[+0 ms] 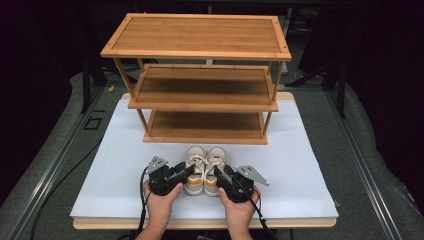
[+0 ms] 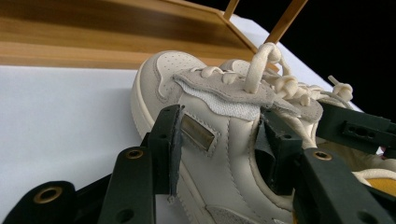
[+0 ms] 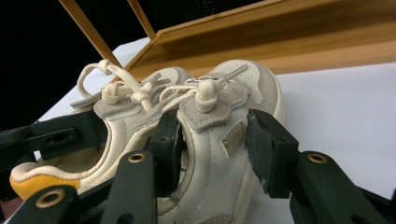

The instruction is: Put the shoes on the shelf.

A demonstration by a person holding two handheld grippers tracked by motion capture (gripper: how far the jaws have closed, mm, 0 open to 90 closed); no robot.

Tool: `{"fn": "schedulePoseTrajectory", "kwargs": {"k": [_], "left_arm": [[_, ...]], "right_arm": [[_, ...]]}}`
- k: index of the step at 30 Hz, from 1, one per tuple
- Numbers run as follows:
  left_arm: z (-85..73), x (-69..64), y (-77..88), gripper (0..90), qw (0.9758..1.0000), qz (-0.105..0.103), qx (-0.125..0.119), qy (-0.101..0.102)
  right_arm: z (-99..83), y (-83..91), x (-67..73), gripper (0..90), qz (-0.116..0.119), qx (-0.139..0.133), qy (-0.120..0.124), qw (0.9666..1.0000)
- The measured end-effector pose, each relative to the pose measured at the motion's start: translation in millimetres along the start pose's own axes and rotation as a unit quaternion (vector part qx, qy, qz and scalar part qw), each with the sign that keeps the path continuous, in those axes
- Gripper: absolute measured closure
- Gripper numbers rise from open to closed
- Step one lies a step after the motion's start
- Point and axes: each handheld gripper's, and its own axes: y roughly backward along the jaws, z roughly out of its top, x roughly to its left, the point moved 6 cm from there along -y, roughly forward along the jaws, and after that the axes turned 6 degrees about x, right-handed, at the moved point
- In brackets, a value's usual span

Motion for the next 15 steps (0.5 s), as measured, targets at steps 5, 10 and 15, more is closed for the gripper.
{"fn": "schedulePoseTrajectory", "kwargs": {"k": [5, 10, 15], "left_arm": [[10.6, -4.2, 6.5, 55.3, 1.0, -0.001, -0.007, -0.001], [23.2, -8.8, 13.7, 55.3, 0.9999, -0.002, -0.016, -0.006], [35.5, -13.5, 19.9, 55.2, 0.9997, -0.002, -0.023, -0.011]], "right_arm": [[11.1, 4.6, 5.3, 56.4, -0.001, -0.01, 0.004, 0.9999], [23.7, 10.6, 11.5, 56.4, 0.001, -0.018, 0.009, 0.9998], [36.3, 16.5, 16.6, 56.4, 0.002, -0.022, 0.017, 0.9996]]}}
